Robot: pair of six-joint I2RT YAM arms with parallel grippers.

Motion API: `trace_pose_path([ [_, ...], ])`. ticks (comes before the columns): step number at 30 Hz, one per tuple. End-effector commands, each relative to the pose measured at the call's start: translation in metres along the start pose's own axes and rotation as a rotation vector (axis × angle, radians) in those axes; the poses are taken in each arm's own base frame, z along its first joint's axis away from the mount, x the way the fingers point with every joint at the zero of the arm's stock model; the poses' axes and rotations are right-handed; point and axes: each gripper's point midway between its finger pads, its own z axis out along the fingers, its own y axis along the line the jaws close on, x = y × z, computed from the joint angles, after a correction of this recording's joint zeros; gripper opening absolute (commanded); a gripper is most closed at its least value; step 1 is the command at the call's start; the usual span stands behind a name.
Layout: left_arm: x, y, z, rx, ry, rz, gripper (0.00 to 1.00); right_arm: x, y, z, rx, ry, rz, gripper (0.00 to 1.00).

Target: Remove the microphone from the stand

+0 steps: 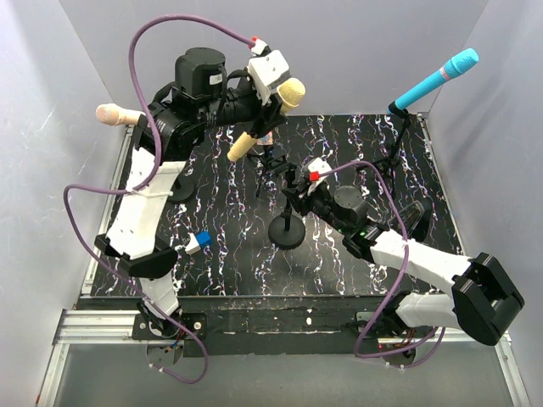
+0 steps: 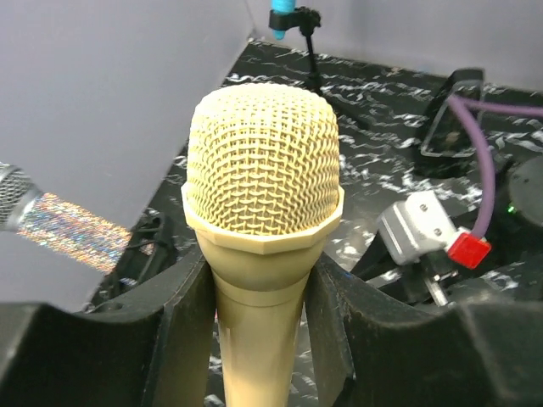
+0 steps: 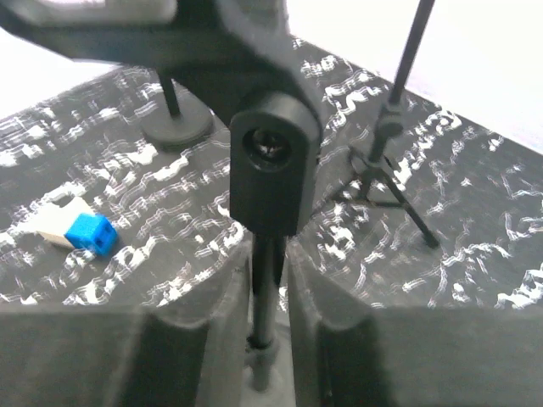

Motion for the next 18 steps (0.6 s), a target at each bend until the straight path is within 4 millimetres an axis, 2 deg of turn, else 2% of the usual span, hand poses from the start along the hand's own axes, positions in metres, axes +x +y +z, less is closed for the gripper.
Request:
trace_pose_path([
  [1, -0.021, 0.010, -0.046, -0.097, -0.047, 0.258, 0.00, 0.044, -0.009, -0.015, 0.027, 0.180, -0.040, 0.43],
  [4, 0.003, 0.013, -0.068, -0.151, 0.038, 0.312, 0.00, 0.037, -0.006, -0.023, 0.001, 0.199, -0.068, 0.67],
  [5, 0.023, 0.015, -0.067, -0.170, 0.092, 0.304, 0.00, 0.035, -0.006, -0.027, -0.003, 0.202, -0.075, 0.73],
  [6, 0.031, 0.017, -0.075, -0.201, 0.116, 0.305, 0.00, 0.035, -0.006, -0.030, -0.003, 0.213, -0.082, 0.76],
  [12, 0.104, 0.004, -0.103, -0.235, 0.289, 0.282, 0.00, 0.023, -0.010, -0.060, -0.010, 0.256, -0.136, 0.82],
  [13, 0.118, 0.008, -0.111, -0.277, 0.340, 0.279, 0.00, 0.021, -0.005, -0.066, -0.048, 0.253, -0.138, 0.82],
  [18, 0.196, 0.003, -0.138, -0.335, 0.553, 0.279, 0.00, 0.043, -0.025, -0.104, 0.004, 0.353, -0.106, 0.83],
])
